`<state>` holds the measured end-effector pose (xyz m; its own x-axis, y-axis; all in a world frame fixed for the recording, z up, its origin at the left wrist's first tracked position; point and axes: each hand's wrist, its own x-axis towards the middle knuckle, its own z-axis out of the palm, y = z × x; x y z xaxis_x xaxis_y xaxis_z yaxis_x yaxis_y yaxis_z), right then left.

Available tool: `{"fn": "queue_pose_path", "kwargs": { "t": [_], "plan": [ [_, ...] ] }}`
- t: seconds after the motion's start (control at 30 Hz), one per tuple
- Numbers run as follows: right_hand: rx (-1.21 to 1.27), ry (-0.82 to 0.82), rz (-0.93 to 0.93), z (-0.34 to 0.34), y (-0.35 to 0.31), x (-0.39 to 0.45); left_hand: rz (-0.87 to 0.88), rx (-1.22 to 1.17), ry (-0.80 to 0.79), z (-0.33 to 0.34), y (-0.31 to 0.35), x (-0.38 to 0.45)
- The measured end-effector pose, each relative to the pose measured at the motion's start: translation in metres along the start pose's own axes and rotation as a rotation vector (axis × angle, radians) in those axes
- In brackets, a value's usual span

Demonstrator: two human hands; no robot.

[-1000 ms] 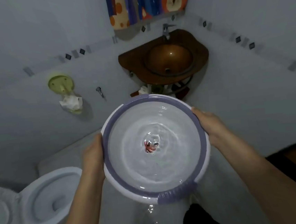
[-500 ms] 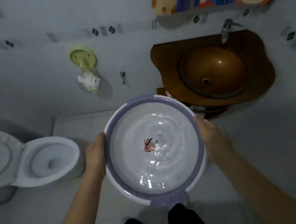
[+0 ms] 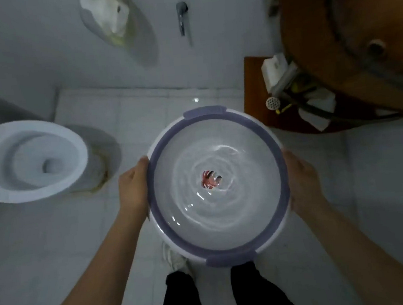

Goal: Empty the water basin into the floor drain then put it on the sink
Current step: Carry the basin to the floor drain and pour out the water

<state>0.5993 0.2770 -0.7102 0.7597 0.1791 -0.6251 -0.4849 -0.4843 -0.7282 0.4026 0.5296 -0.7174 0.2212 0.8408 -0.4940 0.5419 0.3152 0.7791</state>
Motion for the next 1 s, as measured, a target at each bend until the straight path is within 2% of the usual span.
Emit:
{"fn": "queue_pose_path", "kwargs": {
  "t": [0.27,0.53,0.8,1.0],
  "plan": [
    [0.039,0.074,0.057,0.086,0.155,0.152,-0.028,0.043,0.001,0.079,-0.164,0.134],
    [0.099,0.019,-0.011,0.152,0.295,0.294,0.025,0.084,-0.021,0.16,-0.331,0.249],
    [0.092,-0.007,-0.109,0.171,0.364,0.387,0.128,0.07,-0.041,0.221,-0.406,0.322],
    [0.053,0.005,-0.164,0.176,0.363,0.425,0.235,0.127,-0.072,0.244,-0.404,0.36]
  ]
}}
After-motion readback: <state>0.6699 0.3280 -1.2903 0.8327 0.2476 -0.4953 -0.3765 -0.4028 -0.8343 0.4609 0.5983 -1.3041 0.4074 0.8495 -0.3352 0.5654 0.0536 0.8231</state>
